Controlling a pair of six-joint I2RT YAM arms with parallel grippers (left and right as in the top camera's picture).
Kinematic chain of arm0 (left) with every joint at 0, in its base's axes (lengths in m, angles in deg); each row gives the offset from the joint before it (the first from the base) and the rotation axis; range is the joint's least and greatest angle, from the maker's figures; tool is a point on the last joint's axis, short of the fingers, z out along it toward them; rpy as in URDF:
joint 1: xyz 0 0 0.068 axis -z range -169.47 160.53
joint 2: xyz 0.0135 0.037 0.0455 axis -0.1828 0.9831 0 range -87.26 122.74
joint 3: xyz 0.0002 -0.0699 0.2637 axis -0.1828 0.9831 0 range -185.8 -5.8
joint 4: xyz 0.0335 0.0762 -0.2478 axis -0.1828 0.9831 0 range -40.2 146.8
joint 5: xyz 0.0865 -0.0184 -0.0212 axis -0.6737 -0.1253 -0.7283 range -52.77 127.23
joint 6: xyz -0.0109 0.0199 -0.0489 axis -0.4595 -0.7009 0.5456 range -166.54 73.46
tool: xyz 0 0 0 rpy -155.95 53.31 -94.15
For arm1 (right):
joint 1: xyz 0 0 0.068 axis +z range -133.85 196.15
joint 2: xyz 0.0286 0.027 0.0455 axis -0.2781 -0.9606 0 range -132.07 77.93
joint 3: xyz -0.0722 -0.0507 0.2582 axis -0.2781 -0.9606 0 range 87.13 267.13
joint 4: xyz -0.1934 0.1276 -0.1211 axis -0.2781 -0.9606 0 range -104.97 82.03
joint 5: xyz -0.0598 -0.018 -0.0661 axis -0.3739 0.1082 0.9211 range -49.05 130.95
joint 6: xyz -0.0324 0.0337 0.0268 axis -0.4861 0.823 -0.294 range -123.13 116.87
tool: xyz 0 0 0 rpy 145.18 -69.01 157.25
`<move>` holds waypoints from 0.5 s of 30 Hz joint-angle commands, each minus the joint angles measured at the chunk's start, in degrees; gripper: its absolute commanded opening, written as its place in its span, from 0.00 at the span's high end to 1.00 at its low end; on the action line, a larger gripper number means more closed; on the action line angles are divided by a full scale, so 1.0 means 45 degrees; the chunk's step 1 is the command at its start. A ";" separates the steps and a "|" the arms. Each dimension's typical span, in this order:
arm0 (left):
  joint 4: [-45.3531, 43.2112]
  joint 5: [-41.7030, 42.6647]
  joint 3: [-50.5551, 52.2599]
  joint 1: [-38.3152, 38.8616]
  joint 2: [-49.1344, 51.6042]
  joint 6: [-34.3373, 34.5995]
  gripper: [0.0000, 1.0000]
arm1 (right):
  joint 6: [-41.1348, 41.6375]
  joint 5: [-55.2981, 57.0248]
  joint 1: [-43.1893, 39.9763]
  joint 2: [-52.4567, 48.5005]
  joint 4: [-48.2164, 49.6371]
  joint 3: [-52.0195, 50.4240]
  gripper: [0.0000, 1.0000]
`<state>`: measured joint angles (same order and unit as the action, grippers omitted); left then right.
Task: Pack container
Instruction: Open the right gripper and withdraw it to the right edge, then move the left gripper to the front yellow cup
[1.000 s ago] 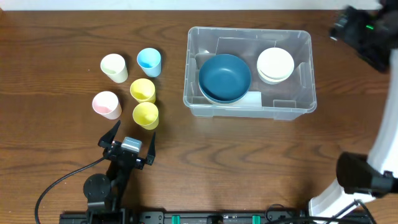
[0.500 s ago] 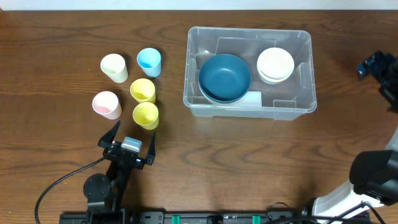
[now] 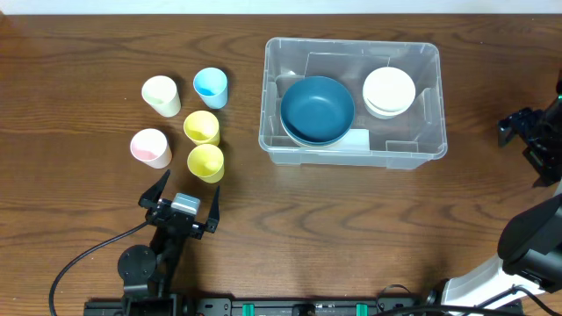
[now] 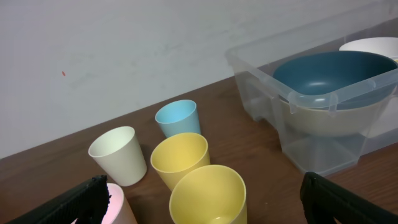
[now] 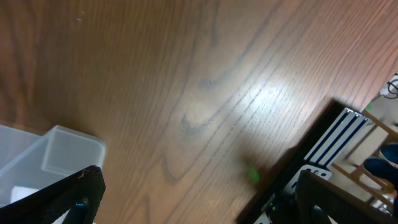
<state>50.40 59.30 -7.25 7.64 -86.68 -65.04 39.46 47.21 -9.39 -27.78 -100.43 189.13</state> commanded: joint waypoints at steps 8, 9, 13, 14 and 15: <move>0.0393 0.0078 0.0272 -0.0058 -0.0078 -0.0209 0.02 | 0.0243 0.0136 -0.0015 0.0058 0.0078 -0.0126 0.01; 0.0393 0.0078 0.0272 -0.0058 -0.0078 -0.0214 0.02 | 0.0248 0.0136 -0.0015 0.0058 0.0078 -0.0126 0.01; 0.0393 0.0078 0.0272 -0.0058 -0.0078 -0.0209 0.02 | 0.0243 0.0136 -0.0015 0.0058 0.0078 -0.0126 0.01; 0.0389 0.0112 0.0272 -0.0058 -0.0078 -0.0209 0.02 | 0.0248 0.0136 -0.0015 0.0058 0.0078 -0.0126 0.01; 0.0359 0.0427 0.0272 -0.0058 -0.0078 -0.0204 0.02 | 0.0248 0.0136 -0.0015 0.0058 0.0073 -0.0126 0.01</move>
<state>50.38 59.34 -7.25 7.64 -86.68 -65.04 39.48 47.21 -9.39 -27.78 -100.06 188.89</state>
